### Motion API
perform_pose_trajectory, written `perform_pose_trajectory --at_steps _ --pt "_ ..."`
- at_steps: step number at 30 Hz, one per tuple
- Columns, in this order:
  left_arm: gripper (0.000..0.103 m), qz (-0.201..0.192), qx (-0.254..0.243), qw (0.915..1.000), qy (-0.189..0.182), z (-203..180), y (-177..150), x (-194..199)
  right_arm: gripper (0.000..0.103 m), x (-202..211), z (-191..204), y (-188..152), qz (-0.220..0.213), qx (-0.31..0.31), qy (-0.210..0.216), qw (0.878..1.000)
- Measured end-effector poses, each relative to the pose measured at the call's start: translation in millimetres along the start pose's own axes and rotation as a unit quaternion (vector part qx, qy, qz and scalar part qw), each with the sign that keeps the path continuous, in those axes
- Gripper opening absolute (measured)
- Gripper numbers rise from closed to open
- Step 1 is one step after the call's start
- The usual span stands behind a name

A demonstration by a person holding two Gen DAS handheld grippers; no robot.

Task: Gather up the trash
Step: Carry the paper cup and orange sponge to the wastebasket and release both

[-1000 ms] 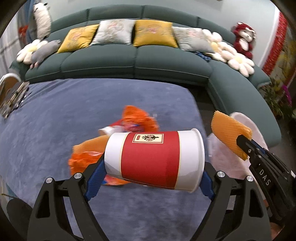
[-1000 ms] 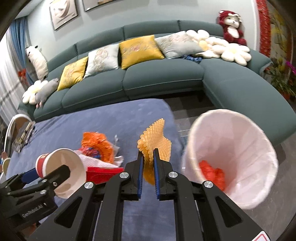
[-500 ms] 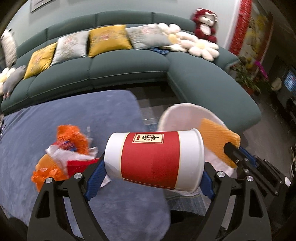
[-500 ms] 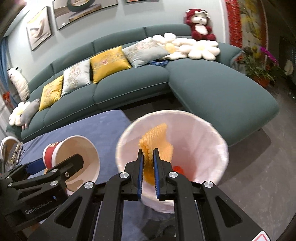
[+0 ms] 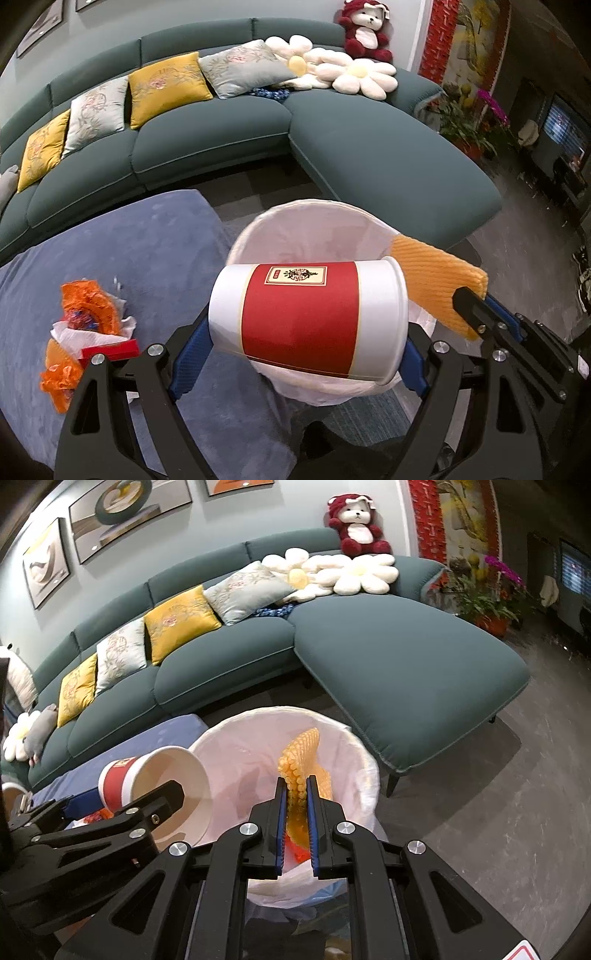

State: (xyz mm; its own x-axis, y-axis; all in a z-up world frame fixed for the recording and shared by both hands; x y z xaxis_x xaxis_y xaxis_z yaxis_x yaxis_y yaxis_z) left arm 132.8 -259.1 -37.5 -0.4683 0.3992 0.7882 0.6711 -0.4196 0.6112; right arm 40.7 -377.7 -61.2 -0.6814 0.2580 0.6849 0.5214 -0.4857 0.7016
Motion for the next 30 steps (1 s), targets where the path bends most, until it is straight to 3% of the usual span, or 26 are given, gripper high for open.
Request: perform_pose_trajectory --at_steps 8,11,30 --pt "0.081 0.012 0.001 0.9999 -0.003 -6 0 -16 0.010 -2 -17 3 -0.002 -0.010 -0.006 1.000" --pt "0.085 0.011 0.001 0.9999 0.002 -4 0 -18 0.010 -4 -17 3 -0.001 -0.012 -0.004 1.000" --pt "0.085 0.018 0.035 0.9990 0.020 28 -4 -18 0.010 -11 5 6 0.001 0.012 0.012 1.000"
Point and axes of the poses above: each gripper's, at about its wrist camera, not at the fingertips, and x roughly against the way its jaws point, z to its left, y to its top, the point moved 6 cm from there along -x, roughly the way its jaws point
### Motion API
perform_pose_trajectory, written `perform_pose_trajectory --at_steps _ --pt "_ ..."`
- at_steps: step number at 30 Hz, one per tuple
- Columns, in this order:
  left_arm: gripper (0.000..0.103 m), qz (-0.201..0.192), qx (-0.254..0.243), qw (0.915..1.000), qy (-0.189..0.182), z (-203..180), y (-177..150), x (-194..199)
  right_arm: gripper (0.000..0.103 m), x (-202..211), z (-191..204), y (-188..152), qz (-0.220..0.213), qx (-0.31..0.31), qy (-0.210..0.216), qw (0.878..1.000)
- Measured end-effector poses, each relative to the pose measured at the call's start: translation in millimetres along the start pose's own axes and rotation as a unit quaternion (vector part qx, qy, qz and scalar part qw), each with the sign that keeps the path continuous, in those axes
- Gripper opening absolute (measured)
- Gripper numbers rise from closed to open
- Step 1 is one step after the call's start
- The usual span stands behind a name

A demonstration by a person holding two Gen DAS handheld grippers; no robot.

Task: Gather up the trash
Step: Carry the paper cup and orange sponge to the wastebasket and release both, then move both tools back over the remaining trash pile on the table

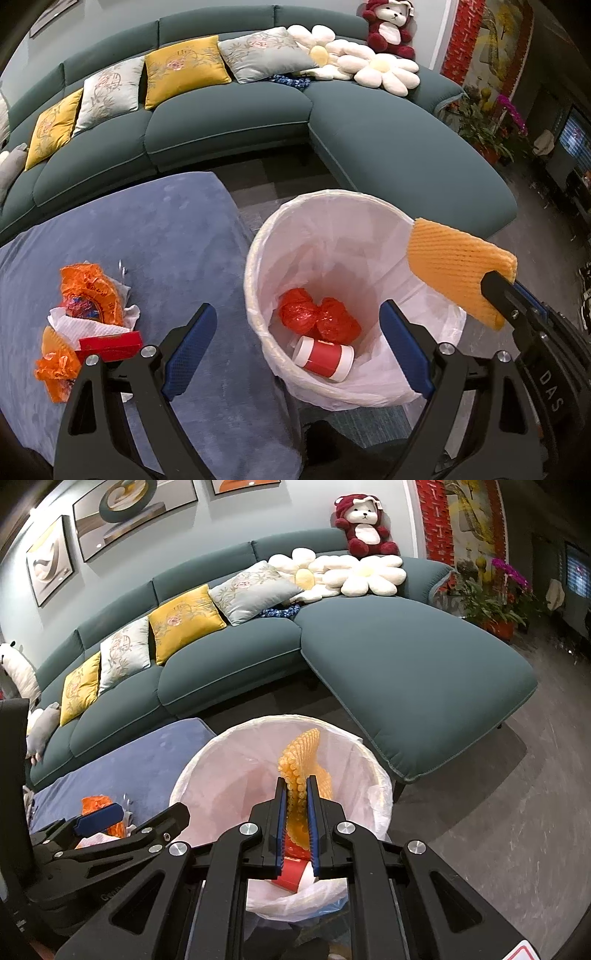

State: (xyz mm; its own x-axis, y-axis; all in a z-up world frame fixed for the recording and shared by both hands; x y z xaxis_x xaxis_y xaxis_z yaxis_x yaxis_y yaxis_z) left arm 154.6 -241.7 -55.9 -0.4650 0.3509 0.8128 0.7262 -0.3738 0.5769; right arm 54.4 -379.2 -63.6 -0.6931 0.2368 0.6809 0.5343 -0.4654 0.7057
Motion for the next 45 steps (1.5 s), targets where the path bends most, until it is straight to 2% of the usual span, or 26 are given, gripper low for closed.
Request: perform_pose_trajectory --at_steps 9,11,14,25,36,45 --pt "0.085 0.001 0.016 0.9999 0.006 17 -2 2 0.014 -3 15 3 0.002 0.013 0.003 1.000" --pt "0.086 0.003 0.020 0.9998 0.009 22 -4 2 0.024 -2 18 4 0.000 0.015 0.002 1.000" --pt "0.088 0.003 0.032 0.9994 0.015 33 -7 4 0.031 0 22 6 -0.006 0.019 0.003 1.000" --pt "0.089 -0.007 0.066 0.9973 0.033 80 -18 25 0.034 14 64 4 -0.011 0.047 0.018 0.999" --pt "0.089 -0.013 0.110 0.9916 0.068 161 -46 48 0.041 22 134 -17 -0.001 0.091 0.046 0.995" --pt "0.089 -0.002 0.138 0.9843 0.110 239 -88 62 0.048 24 197 -46 0.013 0.122 0.075 0.990"
Point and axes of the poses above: each gripper's, at about its wrist camera, not at the fingertips, and x roughly against the way its jaws point, z to its left, y to its top, the point moved 6 cm from there along -x, roughly the way its jaws point
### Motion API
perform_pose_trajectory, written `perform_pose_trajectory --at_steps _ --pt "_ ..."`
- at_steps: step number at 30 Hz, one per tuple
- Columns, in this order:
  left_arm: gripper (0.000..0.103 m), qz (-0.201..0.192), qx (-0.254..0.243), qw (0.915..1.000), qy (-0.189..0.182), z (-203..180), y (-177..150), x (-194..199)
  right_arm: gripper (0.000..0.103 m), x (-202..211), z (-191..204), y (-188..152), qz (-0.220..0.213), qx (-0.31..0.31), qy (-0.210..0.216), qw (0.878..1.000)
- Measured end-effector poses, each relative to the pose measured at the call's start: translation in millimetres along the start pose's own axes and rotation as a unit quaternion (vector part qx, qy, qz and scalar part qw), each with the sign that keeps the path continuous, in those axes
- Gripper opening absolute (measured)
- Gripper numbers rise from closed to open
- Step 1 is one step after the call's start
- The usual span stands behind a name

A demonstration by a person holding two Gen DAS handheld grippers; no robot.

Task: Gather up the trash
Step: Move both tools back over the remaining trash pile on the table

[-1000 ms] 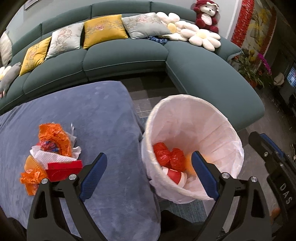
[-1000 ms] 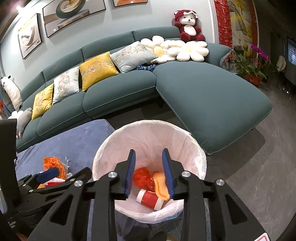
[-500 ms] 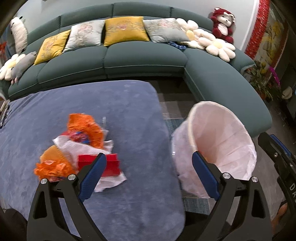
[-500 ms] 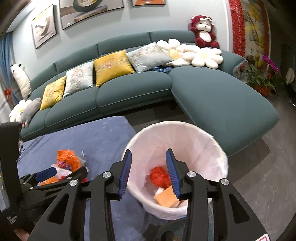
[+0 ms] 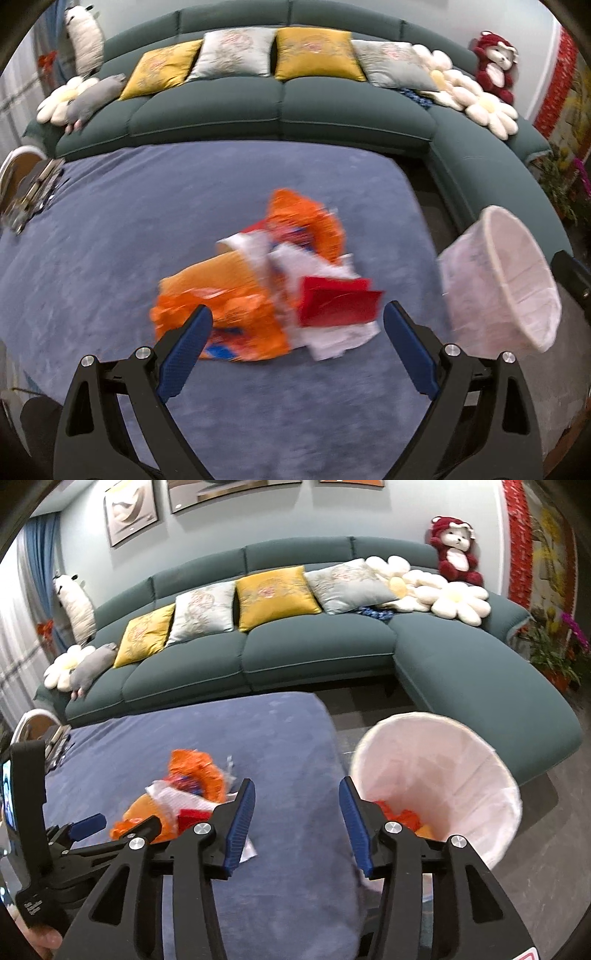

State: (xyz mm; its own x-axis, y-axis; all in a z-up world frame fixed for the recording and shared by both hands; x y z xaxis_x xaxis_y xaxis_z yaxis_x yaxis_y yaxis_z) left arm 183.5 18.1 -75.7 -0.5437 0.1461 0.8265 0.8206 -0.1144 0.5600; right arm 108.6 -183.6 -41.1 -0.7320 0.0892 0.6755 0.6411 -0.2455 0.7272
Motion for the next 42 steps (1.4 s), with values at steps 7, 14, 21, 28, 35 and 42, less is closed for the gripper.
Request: perform_pose_trajectory --at_steps 7,14,21,28,35,42 --pt "0.089 0.016 0.018 0.9994 0.026 62 -24 -11 0.049 -16 42 -21 0.025 0.020 0.016 0.999" --pt "0.089 0.033 0.022 0.9987 0.032 103 -39 -28 0.050 -35 76 -44 0.052 0.040 0.025 0.998" --pt "0.089 0.046 0.029 0.9981 0.029 126 -48 -48 0.050 -54 98 -56 0.074 0.049 0.025 0.996" --pt "0.084 0.054 0.028 0.9979 0.021 136 -48 -70 0.050 -72 117 -66 0.093 0.061 0.027 0.993" --pt "0.066 0.075 0.036 0.9965 0.008 140 -52 -93 0.050 -89 124 -66 0.105 0.065 0.026 0.992" --pt "0.030 0.092 0.028 0.9953 -0.014 129 -53 -103 0.050 -106 130 -41 0.093 0.062 0.028 0.993"
Point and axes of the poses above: each gripper's, at about its wrist camera, not at the fingertips, and x roughly against the way its jaws point, z to its left, y to its top, the point moved 6 cm from there along -x, roughly the way its jaws point
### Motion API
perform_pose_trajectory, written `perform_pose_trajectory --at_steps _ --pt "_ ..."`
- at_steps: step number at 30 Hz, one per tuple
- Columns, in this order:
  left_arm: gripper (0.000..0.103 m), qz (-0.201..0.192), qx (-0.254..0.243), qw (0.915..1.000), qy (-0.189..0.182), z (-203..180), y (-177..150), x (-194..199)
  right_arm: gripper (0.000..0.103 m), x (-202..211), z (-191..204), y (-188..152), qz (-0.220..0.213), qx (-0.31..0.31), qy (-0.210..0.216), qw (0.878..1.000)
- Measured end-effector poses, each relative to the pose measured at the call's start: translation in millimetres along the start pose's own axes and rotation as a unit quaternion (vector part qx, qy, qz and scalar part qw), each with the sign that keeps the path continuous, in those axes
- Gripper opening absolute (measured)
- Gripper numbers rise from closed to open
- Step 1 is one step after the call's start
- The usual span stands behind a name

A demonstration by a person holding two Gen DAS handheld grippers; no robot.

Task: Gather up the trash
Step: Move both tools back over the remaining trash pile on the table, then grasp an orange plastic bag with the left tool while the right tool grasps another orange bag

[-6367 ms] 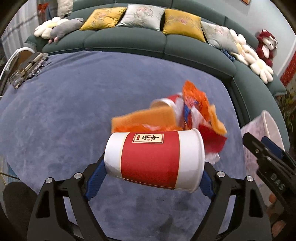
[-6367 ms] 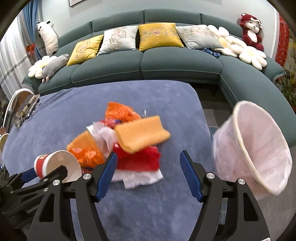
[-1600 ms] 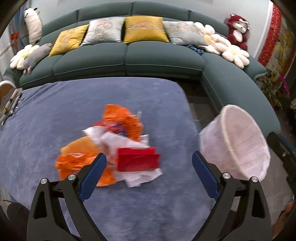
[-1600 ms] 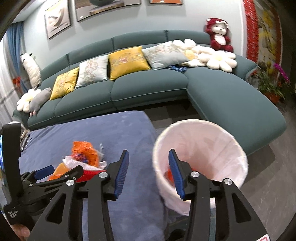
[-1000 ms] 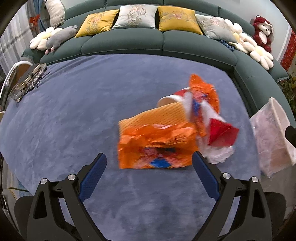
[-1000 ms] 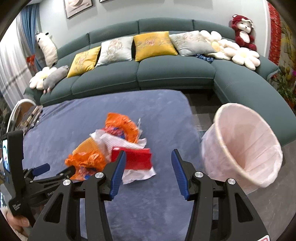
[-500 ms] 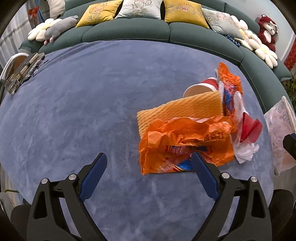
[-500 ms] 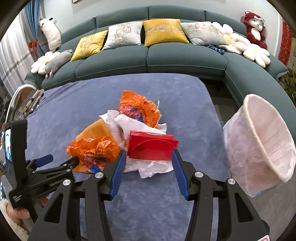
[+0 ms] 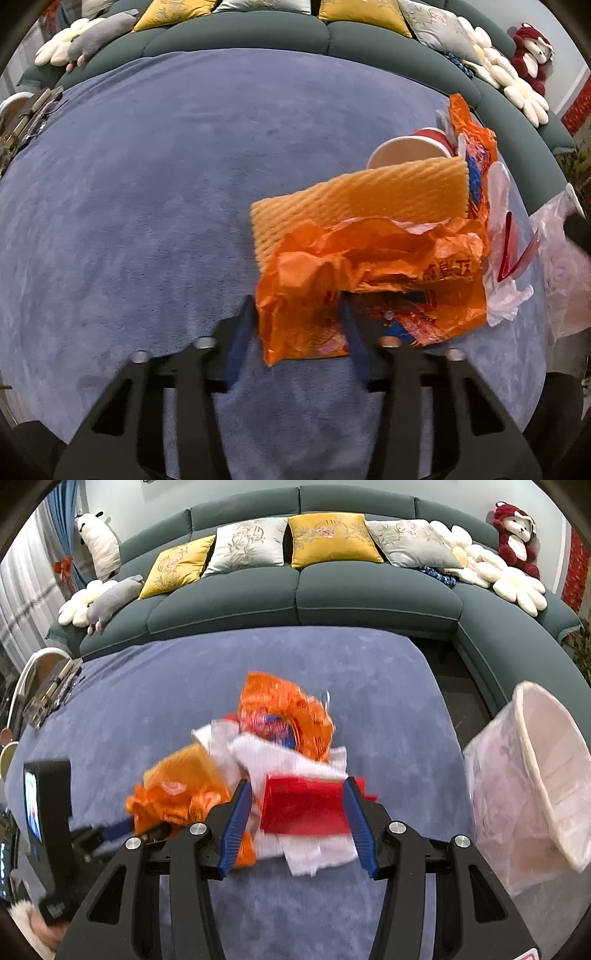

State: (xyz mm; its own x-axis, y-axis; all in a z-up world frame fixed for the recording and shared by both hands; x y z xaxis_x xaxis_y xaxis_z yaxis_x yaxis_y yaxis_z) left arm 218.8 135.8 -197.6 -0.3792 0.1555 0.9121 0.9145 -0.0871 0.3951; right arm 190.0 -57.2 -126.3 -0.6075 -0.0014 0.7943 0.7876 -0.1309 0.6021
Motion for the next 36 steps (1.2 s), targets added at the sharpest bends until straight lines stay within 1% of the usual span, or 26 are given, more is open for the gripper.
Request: perform_pose_trajectory --at_steps 2,3,7,10,14,16,19,22,24,26,27,31,36 --pt "0.020 -0.002 -0.001 1.0000 0.001 -1 1 1 0.050 -2 1 8 -0.004 0.002 0.000 1.000" --pt "0.013 -0.004 0.001 1.0000 -0.002 -1 2 3 0.050 -3 2 13 -0.007 0.003 0.000 1.000" --pt "0.010 -0.021 0.007 0.9997 -0.010 0 10 18 0.050 -7 2 21 -0.011 -0.004 0.001 1.000" --pt "0.008 -0.041 0.012 0.9990 -0.012 1 17 33 0.050 -11 3 26 -0.012 -0.002 -0.001 1.000" --pt "0.006 -0.063 0.030 0.9975 -0.015 7 33 53 0.050 -15 1 29 -0.012 -0.003 -0.003 1.000" --pt "0.006 -0.080 0.041 0.9959 -0.015 12 42 65 0.050 -18 1 31 -0.011 -0.002 -0.004 1.000" --pt "0.006 -0.098 0.056 0.9936 -0.015 18 56 78 0.055 -26 0 37 -0.006 -0.004 0.000 1.000" --pt "0.006 -0.106 0.066 0.9920 -0.016 23 69 82 0.057 -38 -1 44 0.000 -0.005 0.003 1.000" --pt "0.006 -0.106 0.071 0.9917 -0.014 24 76 80 0.058 -48 -1 48 0.006 -0.008 0.009 1.000" --pt "0.006 -0.101 0.078 0.9918 -0.015 25 81 74 0.064 -57 -1 52 0.011 -0.009 0.012 1.000" --pt "0.006 -0.096 0.081 0.9920 -0.015 25 84 69 0.065 -63 0 54 0.014 -0.008 0.011 1.000" --pt "0.006 -0.082 0.082 0.9932 -0.012 25 82 55 0.065 -84 4 54 0.031 0.001 0.008 0.999" --pt "0.006 -0.060 0.082 0.9947 -0.012 24 70 39 0.065 -103 8 43 0.052 0.005 0.015 0.999"
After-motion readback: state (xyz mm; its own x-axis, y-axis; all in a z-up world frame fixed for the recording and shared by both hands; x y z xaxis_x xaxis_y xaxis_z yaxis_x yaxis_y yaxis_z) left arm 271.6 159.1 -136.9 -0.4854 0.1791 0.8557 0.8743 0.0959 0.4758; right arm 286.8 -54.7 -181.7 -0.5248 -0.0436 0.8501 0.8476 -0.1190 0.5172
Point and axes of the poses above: each gripper's, at about its wrist camera, not at the fingertips, and x roughly against the way its jaws point, z to its left, y to its top, the point moved 6 cm from there along -x, roughly the way its jaws point
